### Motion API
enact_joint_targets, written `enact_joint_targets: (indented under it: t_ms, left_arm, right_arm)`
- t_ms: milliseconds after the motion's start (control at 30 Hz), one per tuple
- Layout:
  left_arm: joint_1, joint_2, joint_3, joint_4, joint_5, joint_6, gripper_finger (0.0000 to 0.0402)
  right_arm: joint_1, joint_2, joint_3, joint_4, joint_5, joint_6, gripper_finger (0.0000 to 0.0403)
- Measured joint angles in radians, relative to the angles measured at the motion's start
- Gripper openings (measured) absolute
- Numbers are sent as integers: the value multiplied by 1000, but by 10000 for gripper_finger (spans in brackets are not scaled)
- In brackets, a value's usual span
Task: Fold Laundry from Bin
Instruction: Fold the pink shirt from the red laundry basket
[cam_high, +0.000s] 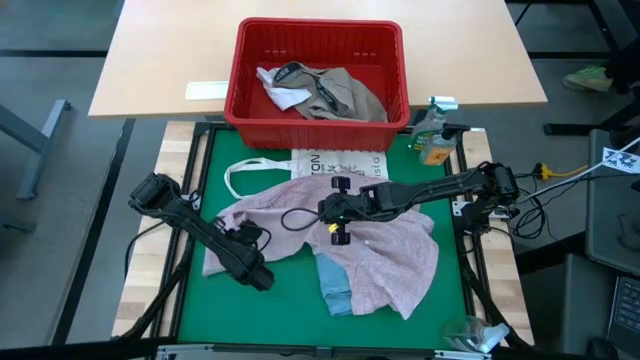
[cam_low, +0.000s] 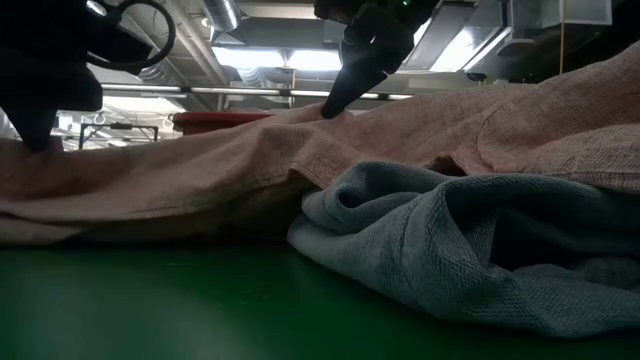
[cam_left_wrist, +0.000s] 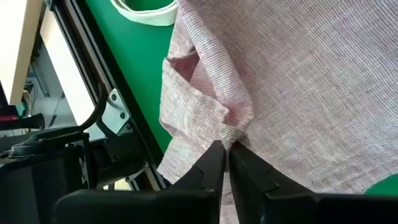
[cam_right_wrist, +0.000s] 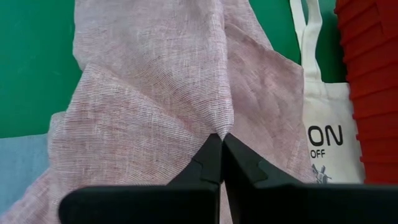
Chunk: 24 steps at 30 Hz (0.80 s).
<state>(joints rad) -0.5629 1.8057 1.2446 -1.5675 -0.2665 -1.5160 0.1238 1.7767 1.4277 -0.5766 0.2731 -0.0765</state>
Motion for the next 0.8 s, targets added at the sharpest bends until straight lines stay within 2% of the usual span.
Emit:
enact_joint_targets:
  t_ms: [233,467,667,800]
  left_arm:
    - [8,0,0,4,77,7,77]
    - [16,-2,26,-3,35,25,139]
    - [-9,-8,138,-1,-70,57,152]
    - [-35,-10,189,93,-104,124,153]
  right_arm:
    - [0,0,0,0,4,0,7]
    - [0,0,0,0,4,0,7]
    - [0,0,0,0,4,0,7]
    - [0,0,0,-1,4,0,7]
